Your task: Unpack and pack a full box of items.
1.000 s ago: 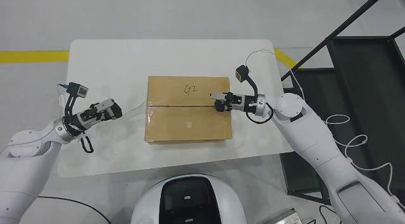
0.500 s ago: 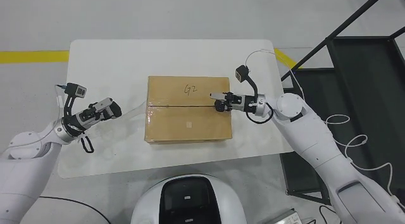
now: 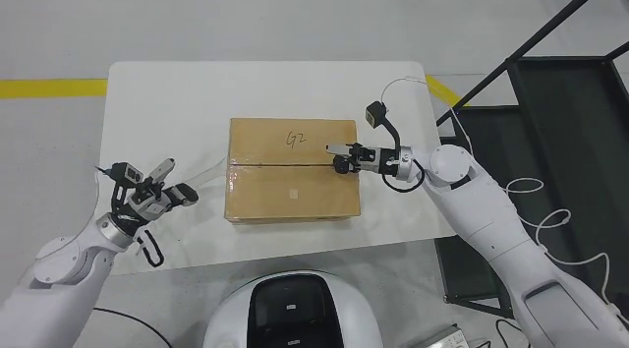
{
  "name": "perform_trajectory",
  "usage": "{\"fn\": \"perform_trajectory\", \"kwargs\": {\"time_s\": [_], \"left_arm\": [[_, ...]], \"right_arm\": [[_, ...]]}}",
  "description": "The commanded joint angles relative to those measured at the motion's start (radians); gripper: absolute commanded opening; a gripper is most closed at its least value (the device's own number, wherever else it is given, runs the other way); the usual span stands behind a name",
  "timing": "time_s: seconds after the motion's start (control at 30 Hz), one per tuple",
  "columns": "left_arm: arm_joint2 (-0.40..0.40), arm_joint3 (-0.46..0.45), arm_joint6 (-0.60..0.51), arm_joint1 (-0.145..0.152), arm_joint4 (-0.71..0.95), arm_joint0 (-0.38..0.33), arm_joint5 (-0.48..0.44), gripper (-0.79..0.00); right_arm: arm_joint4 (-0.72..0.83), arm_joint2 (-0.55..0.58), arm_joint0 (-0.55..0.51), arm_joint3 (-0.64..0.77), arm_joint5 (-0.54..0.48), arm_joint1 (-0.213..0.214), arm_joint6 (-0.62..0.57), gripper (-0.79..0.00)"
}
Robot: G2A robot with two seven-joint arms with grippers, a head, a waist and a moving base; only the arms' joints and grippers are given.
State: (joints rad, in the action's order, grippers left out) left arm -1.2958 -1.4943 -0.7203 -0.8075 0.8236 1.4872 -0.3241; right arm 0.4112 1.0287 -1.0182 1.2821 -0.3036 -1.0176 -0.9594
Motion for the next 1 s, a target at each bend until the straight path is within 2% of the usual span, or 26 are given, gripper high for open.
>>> {"fn": "perform_trajectory", "kwargs": {"time_s": [0.0, 0.07, 0.13, 0.2, 0.73, 0.9, 0.97], "left_arm": [[-0.004, -0.018, 0.058, -0.004, -0.002, 0.031, -0.001, 0.0], [0.003, -0.016, 0.11, -0.01, -0.01, 0.042, 0.0, 0.0], [0.028, -0.013, 0.111, -0.019, 0.023, 0.039, 0.025, 0.0], [0.044, 0.01, 0.114, -0.026, -0.004, 0.021, 0.007, 0.0], [0.043, 0.009, 0.119, -0.027, 0.0, 0.021, 0.011, 0.0], [0.049, -0.016, 0.161, -0.037, 0.055, 0.022, 0.112, 0.0], [0.058, -0.006, 0.149, -0.044, 0.128, 0.02, 0.167, 0.0]], "right_arm": [[0.0, 0.0, 0.0, 0.0, 0.0, 0.0, 0.0, 0.0], [0.0, 0.0, 0.0, 0.0, 0.0, 0.0, 0.0, 0.0], [0.0, 0.0, 0.0, 0.0, 0.0, 0.0, 0.0, 0.0], [0.0, 0.0, 0.0, 0.0, 0.0, 0.0, 0.0, 0.0], [0.0, 0.0, 0.0, 0.0, 0.0, 0.0, 0.0, 0.0], [0.0, 0.0, 0.0, 0.0, 0.0, 0.0, 0.0, 0.0], [0.0, 0.0, 0.0, 0.0, 0.0, 0.0, 0.0, 0.0]]}}
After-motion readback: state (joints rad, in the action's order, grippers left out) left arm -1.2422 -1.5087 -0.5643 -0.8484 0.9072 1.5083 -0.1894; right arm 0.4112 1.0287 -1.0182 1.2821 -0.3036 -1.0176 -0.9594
